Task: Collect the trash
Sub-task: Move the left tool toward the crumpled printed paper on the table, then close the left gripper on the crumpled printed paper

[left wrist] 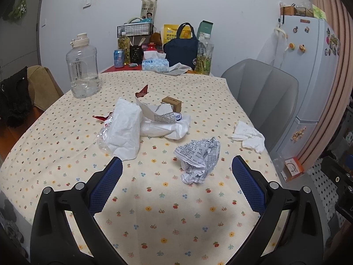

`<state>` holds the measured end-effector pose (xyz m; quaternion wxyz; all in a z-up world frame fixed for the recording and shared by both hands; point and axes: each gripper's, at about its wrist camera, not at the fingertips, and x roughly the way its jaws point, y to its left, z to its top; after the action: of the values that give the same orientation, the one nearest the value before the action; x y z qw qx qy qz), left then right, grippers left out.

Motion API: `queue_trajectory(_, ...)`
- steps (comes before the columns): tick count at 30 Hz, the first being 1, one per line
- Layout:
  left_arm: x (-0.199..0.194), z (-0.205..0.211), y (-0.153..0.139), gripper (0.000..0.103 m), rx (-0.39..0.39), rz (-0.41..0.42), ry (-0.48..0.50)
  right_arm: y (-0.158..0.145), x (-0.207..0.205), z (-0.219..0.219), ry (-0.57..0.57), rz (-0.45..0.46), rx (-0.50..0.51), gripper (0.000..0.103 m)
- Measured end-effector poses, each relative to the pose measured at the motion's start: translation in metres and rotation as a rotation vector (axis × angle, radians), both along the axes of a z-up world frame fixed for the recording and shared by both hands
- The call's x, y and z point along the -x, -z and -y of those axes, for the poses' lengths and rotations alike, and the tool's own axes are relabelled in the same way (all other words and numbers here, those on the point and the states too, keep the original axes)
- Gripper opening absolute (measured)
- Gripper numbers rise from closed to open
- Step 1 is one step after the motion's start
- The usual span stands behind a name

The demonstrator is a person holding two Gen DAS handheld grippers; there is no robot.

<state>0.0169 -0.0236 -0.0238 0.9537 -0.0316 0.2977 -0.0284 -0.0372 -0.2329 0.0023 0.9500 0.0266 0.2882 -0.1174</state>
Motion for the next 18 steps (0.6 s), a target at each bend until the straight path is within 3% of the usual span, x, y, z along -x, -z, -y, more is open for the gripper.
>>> queue_trajectory(18,-0.053,0.026,0.025,0.098,-0.002,-0.105,0.021,0.021,-0.038,0.014,-0.003,-0.070,-0.049,0.095)
